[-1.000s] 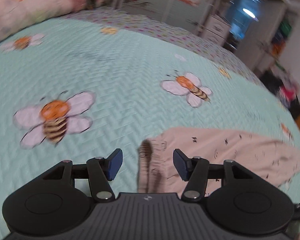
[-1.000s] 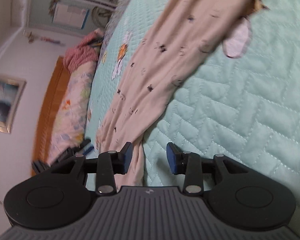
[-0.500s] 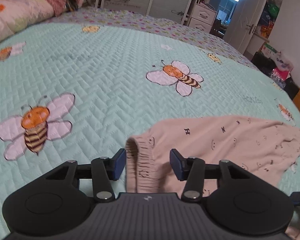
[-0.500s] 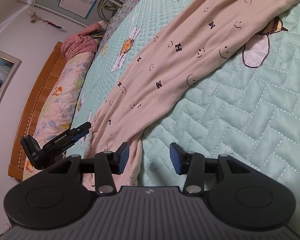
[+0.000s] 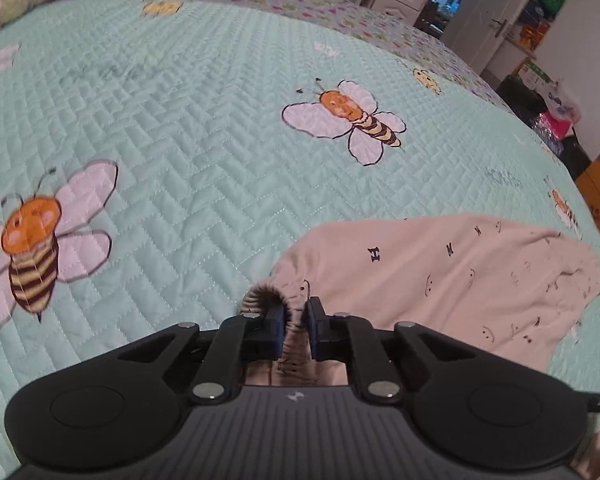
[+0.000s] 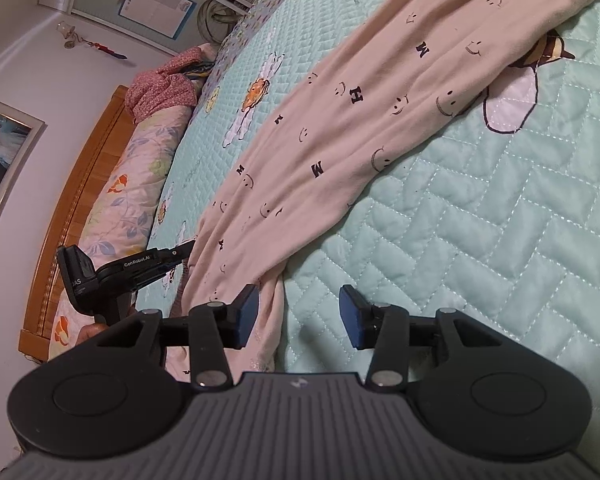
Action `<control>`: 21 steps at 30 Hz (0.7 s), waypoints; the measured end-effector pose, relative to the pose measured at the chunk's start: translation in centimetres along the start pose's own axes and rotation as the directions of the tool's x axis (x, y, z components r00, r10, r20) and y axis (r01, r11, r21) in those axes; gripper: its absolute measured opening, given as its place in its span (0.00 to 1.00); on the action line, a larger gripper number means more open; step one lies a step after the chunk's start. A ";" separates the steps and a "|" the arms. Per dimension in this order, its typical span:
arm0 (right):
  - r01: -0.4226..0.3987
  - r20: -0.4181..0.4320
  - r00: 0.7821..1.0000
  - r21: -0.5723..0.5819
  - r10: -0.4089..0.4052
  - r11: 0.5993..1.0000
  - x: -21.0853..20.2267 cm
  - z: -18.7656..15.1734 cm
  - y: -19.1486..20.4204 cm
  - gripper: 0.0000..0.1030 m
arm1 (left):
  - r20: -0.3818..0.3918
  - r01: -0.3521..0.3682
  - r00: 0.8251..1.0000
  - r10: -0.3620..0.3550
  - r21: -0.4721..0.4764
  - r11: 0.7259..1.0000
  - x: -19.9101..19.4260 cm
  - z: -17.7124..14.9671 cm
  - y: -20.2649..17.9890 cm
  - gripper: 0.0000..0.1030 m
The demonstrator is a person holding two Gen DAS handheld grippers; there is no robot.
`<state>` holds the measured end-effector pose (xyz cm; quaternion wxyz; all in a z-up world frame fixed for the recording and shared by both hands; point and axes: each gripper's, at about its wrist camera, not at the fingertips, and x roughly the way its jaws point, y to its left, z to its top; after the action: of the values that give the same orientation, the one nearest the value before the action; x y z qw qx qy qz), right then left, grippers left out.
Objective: Fold clothes
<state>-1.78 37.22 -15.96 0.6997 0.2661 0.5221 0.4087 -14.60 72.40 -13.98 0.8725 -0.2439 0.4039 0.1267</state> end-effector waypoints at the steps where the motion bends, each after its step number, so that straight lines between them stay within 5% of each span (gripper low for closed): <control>1: -0.002 0.000 1.000 0.001 0.002 1.000 0.0 0.0 -0.1 0.46 | -0.001 0.006 1.000 -0.006 -0.016 1.000 0.0 0.1 0.2 0.11; 3: -0.005 0.000 1.000 -0.001 0.005 1.000 0.0 0.0 -0.1 0.46 | 0.016 -0.002 1.000 0.002 -0.034 0.999 -0.2 0.1 0.4 0.04; 10: -0.009 0.001 1.000 0.014 0.009 1.000 0.0 0.1 -0.2 0.46 | 0.137 0.028 0.991 -0.004 -0.168 0.985 -1.7 1.7 2.2 0.04; 15: 0.003 0.004 1.000 0.005 -0.003 1.000 0.0 0.2 0.1 0.46 | 0.084 -0.008 0.996 0.022 -0.172 0.985 0.1 2.1 2.8 0.04; 21: 0.039 0.025 0.999 -0.074 -0.037 0.997 -0.4 0.0 1.4 0.46 | 0.134 0.007 0.991 0.022 -0.214 0.977 0.0 1.1 3.4 0.04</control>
<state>-2.23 37.66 -14.64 0.7228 0.2349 0.5032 0.4113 -15.35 75.90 -14.43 0.8661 -0.3259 0.3284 0.1890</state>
